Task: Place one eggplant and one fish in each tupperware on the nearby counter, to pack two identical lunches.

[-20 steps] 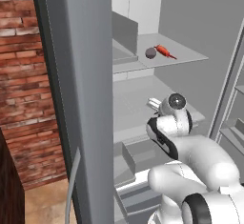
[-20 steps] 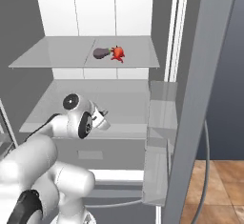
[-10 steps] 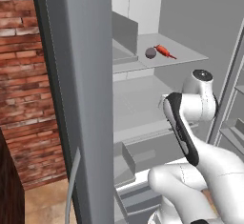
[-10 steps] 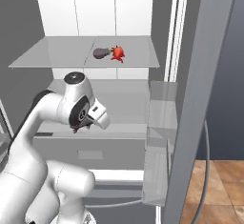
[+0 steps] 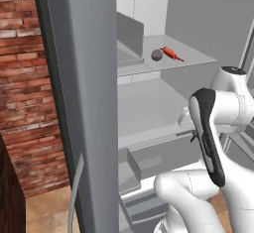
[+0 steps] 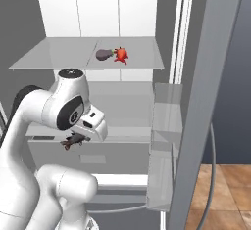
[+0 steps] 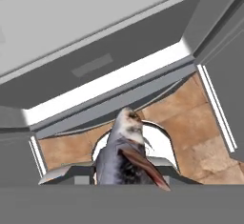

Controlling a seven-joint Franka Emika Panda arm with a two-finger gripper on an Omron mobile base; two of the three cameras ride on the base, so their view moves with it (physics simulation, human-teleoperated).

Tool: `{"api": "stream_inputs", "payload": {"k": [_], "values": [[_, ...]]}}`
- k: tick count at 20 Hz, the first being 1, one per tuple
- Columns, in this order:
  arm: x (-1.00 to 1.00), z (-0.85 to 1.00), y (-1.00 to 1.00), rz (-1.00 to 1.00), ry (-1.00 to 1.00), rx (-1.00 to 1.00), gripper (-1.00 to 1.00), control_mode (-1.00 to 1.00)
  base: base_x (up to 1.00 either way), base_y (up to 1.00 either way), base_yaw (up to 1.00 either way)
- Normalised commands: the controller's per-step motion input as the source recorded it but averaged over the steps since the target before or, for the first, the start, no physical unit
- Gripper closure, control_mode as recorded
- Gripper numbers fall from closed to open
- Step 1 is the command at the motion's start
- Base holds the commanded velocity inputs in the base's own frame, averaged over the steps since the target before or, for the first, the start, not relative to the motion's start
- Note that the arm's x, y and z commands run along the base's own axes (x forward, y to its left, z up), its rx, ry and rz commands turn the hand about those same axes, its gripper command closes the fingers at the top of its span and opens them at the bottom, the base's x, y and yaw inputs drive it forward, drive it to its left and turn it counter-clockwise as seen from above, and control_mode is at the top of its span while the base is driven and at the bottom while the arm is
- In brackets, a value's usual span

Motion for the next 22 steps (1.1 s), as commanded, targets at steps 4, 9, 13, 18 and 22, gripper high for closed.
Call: {"api": "stream_inputs", "payload": {"k": [4,9,13,18,22], "values": [[-1.0,0.8,0.0,0.21,0.01,0.0,1.0,-1.0,0.0,0.0,0.0],[-0.61,0.96,0.12,0.12,-0.07,0.0,1.0,-1.0,0.0,0.0,0.0],[-0.13,0.76,0.39,0.01,-0.34,0.0,1.0,-1.0,0.0,0.0,0.0],[0.0,0.14,0.33,0.0,-0.58,-0.01,1.0,-1.0,0.0,0.0,0.0],[0.0,-0.09,0.02,0.0,-0.78,-0.01,1.0,-1.0,0.0,0.0,0.0]]}}
